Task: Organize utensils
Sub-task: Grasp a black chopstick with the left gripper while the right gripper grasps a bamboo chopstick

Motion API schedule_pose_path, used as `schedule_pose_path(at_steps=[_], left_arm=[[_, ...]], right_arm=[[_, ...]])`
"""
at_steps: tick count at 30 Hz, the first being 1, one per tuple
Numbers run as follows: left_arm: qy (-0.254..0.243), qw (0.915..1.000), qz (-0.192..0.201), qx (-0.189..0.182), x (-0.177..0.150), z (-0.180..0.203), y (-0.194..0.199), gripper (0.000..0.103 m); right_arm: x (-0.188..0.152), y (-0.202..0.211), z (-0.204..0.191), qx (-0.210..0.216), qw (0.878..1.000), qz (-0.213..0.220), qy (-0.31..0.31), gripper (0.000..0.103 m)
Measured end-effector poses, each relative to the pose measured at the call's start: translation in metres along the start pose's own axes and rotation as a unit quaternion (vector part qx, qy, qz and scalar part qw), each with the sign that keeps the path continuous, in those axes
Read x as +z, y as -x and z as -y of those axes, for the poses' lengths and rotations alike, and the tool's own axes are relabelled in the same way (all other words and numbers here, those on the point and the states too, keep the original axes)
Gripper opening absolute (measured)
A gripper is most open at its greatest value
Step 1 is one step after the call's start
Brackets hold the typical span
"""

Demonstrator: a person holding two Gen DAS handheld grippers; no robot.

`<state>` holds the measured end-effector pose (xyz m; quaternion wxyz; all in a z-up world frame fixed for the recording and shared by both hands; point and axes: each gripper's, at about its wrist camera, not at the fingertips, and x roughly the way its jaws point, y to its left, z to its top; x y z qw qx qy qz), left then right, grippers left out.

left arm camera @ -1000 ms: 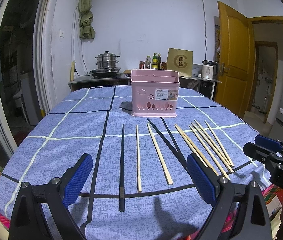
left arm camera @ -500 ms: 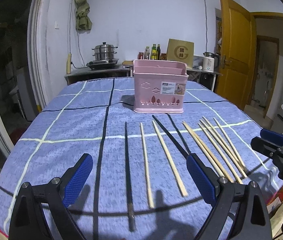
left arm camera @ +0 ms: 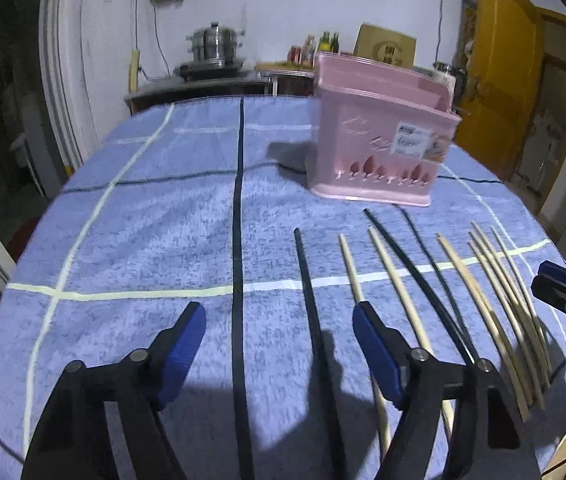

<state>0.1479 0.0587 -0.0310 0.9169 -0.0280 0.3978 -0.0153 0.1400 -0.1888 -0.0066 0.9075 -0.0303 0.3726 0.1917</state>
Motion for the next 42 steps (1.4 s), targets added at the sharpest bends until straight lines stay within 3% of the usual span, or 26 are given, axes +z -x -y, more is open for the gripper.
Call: schedule_pose_path(at_steps=[5,10,27,30,33,42], left_arm=[[-0.007,0.9993,-0.031,-0.017,0.009,-0.001,-0.022,0.057],[-0.011,0.9984,-0.048,-0.028,0.017,0.0,-0.034,0.052],[-0.056,0.9963,-0.064,-0.002,0.037,0.018,-0.053,0.031],[-0.064,0.9957,-0.067,-0.006,0.04,0.022,-0.056,0.02],[-0.072,0.995,-0.069,-0.006,0.043,0.027,-0.058,0.007],[-0.053,0.9954,-0.072,-0.033,0.047,0.02,-0.051,0.005]], right_arm=[[0.009,-0.025,0.006,0.009,0.999,-0.033,-0.005,0.02],[0.014,-0.04,0.014,0.011,0.998,-0.057,-0.016,0.019],[0.026,-0.071,0.017,-0.007,0.995,-0.094,-0.015,0.015],[0.03,-0.075,0.014,-0.015,0.995,-0.097,-0.007,0.008],[0.032,-0.076,0.015,-0.015,0.995,-0.098,-0.008,0.007],[0.037,-0.062,0.015,0.0,0.997,-0.081,-0.017,0.006]])
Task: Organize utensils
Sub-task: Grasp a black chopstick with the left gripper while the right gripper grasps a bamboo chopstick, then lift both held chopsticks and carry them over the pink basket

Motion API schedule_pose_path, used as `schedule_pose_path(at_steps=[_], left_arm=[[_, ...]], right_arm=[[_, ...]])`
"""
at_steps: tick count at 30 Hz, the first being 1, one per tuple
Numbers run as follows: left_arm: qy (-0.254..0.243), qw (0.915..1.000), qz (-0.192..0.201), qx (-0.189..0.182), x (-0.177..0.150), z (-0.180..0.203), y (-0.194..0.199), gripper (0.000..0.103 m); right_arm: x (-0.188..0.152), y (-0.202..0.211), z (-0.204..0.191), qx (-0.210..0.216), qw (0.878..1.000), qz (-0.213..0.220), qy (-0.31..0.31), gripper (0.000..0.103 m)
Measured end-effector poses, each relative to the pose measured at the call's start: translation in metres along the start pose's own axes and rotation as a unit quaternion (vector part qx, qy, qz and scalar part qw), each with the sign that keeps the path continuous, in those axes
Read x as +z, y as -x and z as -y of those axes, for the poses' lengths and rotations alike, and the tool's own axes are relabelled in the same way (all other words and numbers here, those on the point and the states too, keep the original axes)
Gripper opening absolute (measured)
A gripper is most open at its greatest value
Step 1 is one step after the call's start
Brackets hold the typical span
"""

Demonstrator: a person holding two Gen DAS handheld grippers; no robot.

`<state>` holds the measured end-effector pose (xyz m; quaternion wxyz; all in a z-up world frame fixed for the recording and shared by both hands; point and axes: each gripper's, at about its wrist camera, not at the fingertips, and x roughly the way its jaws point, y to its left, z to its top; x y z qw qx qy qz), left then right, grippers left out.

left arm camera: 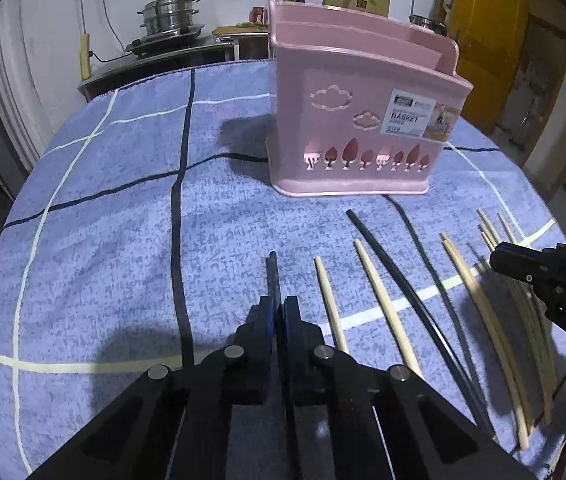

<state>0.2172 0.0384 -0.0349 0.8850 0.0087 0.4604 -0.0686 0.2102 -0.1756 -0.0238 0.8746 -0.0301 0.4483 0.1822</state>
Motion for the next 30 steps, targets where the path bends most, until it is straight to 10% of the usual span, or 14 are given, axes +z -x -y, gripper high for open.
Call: schedule_pose_path(at_steps=[30], left_arm=[[0.001,0.9891,0.144,-0.031,0.036,0.003,0.152,0.004]], right_arm=[[0.038,0.113,-0.009,0.02,0.991,0.135,0.011,0.005]])
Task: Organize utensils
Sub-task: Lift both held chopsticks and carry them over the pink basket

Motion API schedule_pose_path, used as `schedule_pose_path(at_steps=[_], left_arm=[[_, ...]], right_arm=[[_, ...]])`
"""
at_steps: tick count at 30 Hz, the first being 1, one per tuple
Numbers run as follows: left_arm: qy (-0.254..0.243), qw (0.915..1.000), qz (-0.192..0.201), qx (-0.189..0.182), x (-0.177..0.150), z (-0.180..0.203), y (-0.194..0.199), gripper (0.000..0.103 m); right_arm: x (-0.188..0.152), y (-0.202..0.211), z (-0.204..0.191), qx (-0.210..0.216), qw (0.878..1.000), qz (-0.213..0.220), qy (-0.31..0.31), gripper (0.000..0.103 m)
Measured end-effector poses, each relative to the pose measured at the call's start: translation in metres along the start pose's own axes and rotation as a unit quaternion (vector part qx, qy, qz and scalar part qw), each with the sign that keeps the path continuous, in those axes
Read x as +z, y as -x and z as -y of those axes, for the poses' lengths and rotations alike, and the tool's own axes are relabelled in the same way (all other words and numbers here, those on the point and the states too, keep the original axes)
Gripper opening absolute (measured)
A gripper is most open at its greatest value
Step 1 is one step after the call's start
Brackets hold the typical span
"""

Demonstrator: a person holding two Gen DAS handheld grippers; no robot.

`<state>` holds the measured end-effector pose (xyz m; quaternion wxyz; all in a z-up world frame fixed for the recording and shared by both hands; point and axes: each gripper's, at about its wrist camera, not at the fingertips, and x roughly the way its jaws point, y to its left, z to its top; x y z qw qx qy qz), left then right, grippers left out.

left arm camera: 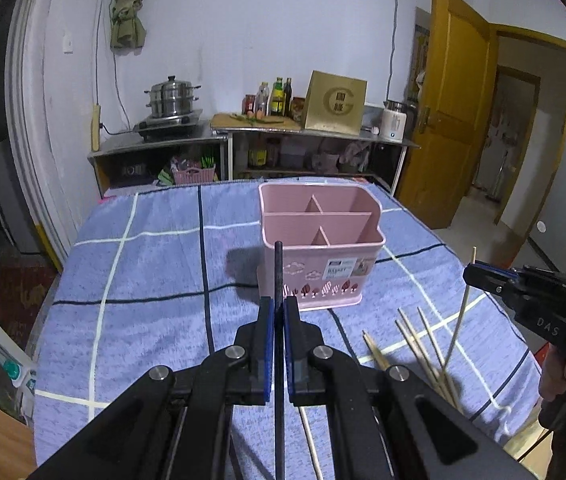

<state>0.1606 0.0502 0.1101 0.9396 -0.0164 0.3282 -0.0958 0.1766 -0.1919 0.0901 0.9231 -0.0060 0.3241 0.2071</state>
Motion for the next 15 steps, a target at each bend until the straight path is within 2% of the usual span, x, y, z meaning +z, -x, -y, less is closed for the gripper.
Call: schedule_pose_path(at_steps=[15], left_arm=[[-0.009,0.9996,0.023,-0.013,0.035,0.015,0.009,0.004]], right_arm=[[0.021,0.011,-0.003,0.01,1.0,0.027,0.007,0.005]])
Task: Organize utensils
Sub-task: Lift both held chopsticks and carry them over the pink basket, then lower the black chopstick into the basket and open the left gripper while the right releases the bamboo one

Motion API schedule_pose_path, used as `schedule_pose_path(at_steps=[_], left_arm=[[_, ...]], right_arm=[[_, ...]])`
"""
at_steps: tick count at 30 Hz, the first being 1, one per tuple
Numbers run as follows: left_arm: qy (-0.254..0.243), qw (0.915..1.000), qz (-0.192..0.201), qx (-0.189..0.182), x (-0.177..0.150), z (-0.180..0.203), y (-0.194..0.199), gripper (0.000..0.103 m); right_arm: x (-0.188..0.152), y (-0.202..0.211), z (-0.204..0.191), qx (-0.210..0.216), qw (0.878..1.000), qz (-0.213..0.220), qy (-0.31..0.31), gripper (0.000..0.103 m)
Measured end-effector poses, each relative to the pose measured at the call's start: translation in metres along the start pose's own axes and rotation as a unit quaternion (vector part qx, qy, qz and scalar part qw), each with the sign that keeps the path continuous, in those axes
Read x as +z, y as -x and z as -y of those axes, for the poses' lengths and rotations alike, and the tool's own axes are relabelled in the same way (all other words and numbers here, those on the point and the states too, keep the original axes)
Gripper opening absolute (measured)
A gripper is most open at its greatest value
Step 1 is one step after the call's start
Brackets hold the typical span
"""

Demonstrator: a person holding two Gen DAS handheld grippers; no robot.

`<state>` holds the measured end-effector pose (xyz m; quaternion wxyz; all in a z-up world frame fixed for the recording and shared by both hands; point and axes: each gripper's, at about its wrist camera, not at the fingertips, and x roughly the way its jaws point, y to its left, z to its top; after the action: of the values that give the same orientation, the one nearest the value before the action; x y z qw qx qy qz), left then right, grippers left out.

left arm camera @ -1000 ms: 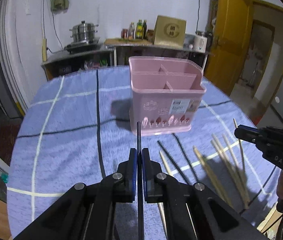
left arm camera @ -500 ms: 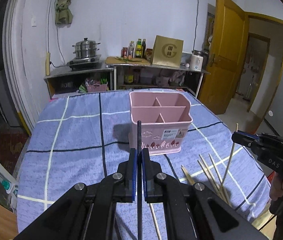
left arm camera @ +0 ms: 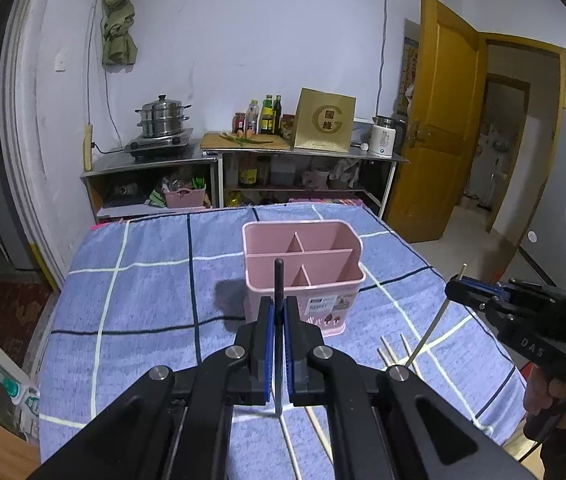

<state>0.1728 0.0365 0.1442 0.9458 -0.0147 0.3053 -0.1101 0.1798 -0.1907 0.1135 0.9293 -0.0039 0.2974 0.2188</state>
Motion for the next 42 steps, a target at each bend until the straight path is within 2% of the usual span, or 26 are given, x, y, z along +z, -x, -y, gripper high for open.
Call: schedule_pose_path(at_steps=[9,18,23,28,35,42], left_arm=[[0.014,0.9996,0.019,-0.013,0.052,-0.003,-0.004,0.004],[0.026,0.9976,0.064,-0.013,0.112,-0.011,0.001,0.004],[0.03,0.9974,0.064,-0.01,0.13,-0.016,-0.017,0.004],[0.038,0.998,0.049,-0.009,0.13,-0.026,-0.05,0.004],[0.039,0.999,0.02,-0.008,0.112,-0.035,-0.091,0.004],[0.048,0.9988,0.005,-0.01,0.102,-0.044,-0.111,0.004]], right_arm=[[0.039,0.001,0.002,0.003,0.999,0.033,-0.002,0.005],[0.089,-0.005,0.009,0.006,0.997,0.079,-0.012,0.005],[0.104,-0.019,0.018,0.004,0.996,0.088,-0.023,0.005],[0.104,-0.041,0.022,0.001,0.996,0.079,-0.028,0.005],[0.093,-0.073,0.031,0.002,0.998,0.05,-0.035,0.005],[0.091,-0.085,0.03,0.006,0.999,0.04,-0.032,0.005]])
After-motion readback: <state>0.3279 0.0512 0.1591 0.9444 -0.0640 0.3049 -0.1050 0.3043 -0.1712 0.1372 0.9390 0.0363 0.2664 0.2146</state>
